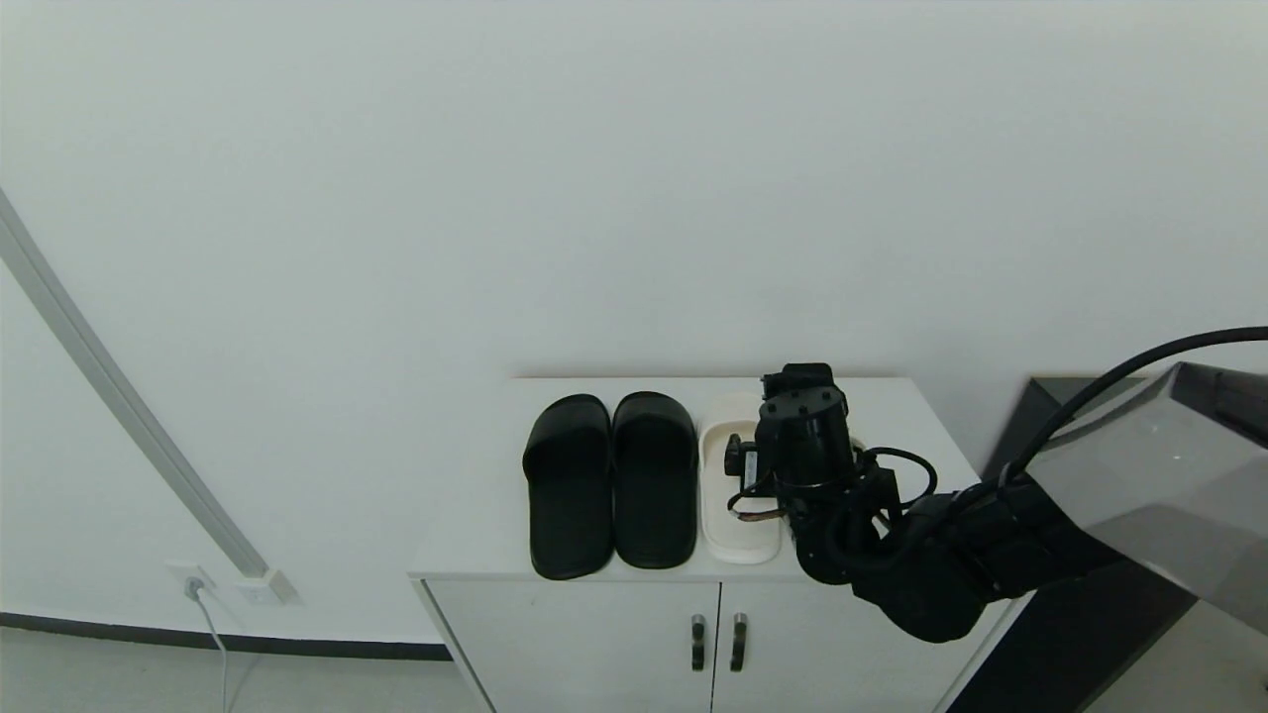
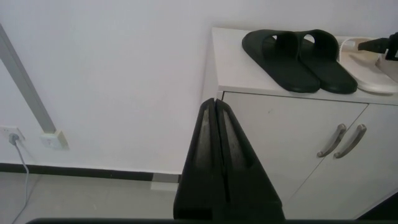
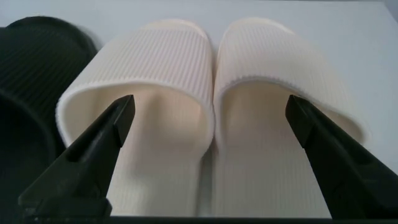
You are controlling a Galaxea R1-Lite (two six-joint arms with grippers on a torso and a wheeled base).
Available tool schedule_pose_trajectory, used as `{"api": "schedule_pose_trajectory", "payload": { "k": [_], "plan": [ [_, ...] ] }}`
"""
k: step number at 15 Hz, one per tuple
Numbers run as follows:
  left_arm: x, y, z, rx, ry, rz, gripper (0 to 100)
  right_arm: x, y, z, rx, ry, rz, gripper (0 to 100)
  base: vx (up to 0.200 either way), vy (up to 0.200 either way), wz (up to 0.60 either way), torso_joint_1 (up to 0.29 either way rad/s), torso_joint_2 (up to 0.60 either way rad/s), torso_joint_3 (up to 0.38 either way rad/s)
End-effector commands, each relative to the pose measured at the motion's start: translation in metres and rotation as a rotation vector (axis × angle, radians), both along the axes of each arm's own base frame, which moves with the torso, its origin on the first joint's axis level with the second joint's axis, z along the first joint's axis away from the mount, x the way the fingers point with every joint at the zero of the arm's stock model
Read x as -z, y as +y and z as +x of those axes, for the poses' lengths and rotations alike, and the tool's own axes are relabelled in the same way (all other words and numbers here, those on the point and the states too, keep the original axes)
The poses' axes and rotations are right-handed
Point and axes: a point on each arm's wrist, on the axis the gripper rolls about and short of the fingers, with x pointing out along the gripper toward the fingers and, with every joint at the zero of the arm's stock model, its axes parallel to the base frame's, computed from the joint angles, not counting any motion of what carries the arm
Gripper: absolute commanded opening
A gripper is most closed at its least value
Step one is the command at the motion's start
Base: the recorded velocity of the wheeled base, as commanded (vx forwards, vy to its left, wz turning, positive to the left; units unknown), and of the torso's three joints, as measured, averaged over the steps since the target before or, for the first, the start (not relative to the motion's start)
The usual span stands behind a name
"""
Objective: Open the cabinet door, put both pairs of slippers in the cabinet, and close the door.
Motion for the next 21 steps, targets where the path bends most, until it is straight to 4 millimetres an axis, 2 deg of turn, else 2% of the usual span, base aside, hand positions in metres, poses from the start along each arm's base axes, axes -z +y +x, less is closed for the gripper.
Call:
{"api": "schedule_pose_trajectory", "payload": {
  "k": [1,5,10,11,18,19,21],
  "plan": [
    [0.0,0.0,0.0,0.001,0.0,0.0,0,0.012,0.001,0.015,0.019,-0.002,-0.012,100,0.0,0.0,0.0,0.0,0.0,0.0],
    [0.0,0.0,0.0,0.001,0.0,-0.002,0,0.016,0.004,0.025,0.026,-0.011,-0.005,100,0.0,0.0,0.0,0.0,0.0,0.0],
    [0.0,0.0,0.0,-0.001,0.0,-0.002,0,0.01,0.001,0.043,0.054,-0.042,0.009,100,0.0,0.0,0.0,0.0,0.0,0.0],
    [0.0,0.0,0.0,0.001,0.0,-0.002,0,0.01,0.001,0.043,0.055,-0.043,0.008,0,0.0,0.0,0.0,0.0,0.0,0.0],
    [0.0,0.0,0.0,0.001,0.0,-0.002,0,0.011,0.0,0.043,0.058,-0.041,0.005,0,0.0,0.0,0.0,0.0,0.0,0.0],
    [0.0,0.0,0.0,-0.001,0.0,-0.002,0,0.009,0.0,0.043,0.058,-0.044,0.007,0,0.0,0.0,0.0,0.0,0.0,0.0],
    [0.0,0.0,0.0,0.001,0.001,-0.002,0,-0.01,-0.006,0.036,0.053,-0.068,0.008,0,0.0,0.0,0.0,0.0,0.0,0.0]
  ]
}}
